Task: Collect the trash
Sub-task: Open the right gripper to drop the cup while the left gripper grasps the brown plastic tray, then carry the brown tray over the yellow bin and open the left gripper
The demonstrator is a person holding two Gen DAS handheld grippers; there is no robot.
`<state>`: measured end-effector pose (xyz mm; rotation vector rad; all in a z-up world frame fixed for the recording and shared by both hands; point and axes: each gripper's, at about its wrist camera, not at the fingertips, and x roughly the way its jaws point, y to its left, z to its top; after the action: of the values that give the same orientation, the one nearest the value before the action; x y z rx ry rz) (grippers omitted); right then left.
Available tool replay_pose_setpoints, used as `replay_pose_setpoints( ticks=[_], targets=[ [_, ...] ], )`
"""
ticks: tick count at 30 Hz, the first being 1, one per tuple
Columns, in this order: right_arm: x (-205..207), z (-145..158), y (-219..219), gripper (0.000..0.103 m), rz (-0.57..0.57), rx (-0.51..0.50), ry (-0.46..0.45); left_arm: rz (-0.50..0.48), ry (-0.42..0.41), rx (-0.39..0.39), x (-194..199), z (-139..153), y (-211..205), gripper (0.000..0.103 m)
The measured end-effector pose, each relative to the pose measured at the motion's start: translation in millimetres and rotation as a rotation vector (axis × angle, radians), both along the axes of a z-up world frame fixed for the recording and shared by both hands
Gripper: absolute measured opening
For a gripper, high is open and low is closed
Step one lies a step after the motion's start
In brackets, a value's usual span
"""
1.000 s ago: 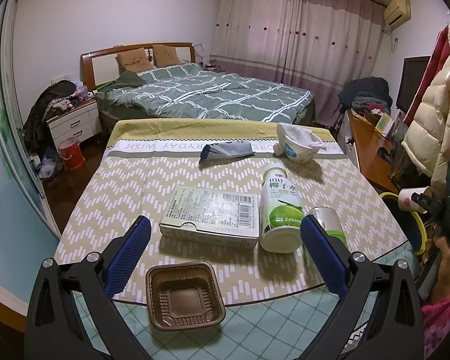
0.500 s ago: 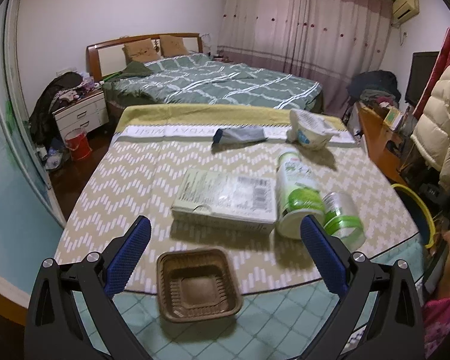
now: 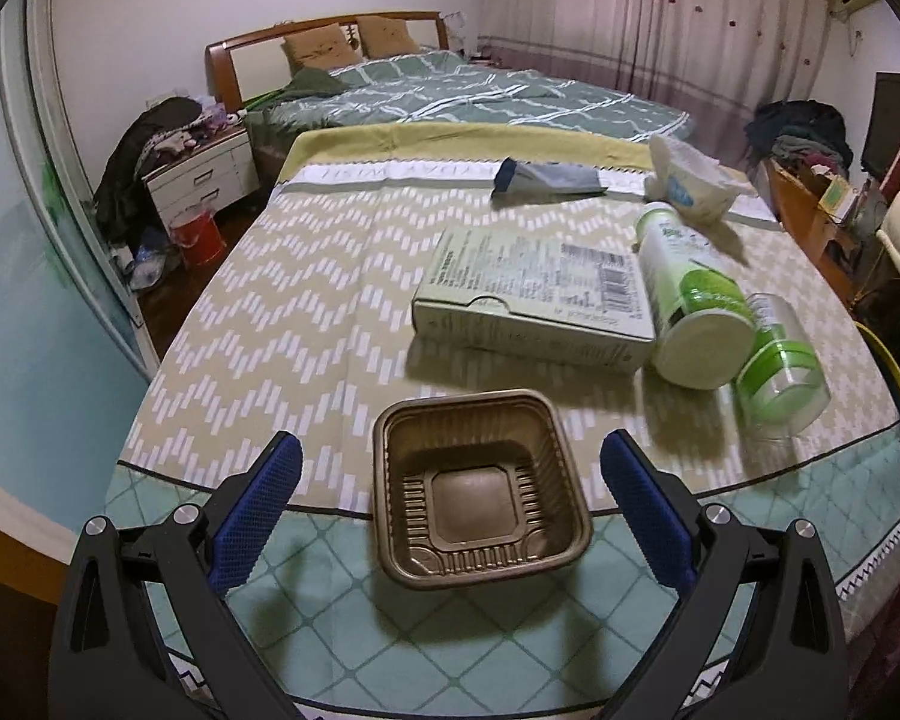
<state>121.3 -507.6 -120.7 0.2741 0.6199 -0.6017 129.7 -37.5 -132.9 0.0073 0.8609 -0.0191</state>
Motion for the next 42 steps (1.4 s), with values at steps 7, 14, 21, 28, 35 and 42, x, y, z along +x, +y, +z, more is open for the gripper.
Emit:
replay_pose_setpoints(
  ticks=[7,14,21,28,35,42],
  targets=[
    [0.5,-0.3,0.7,0.03,0.004,0.002,0.002,0.005,0.061,0.011,8.1,-15.6,0.5,0.098],
    [1.4,-0.6,2.8,0.03,0.011,-0.003,0.008,0.002,0.078,-0.022,15.4,-23.4,4.4,0.078],
    [2.8,-0.4,4.8,0.03,0.019,-0.005,0.009,-0.044,0.038,-0.045,12.7,-9.1,-4.5,0.069],
    [0.8,0.2,3.4,0.035,0.017,0.005,-0.006,-0.138,-0.04,-0.057,9.2,26.7,-33.5,0.069],
    [-4.9,2.6,2.3,0.038,0.022,0.016,-0.036,-0.268,-0.105,-0.081,12.7,56.8,-83.3,0.069],
    [-17.4,3.8,-6.7,0.039,0.026,0.01,-0.034,-0.416,-0.118,-0.095,22.8,70.3,-155.3,0.069]
  ],
)
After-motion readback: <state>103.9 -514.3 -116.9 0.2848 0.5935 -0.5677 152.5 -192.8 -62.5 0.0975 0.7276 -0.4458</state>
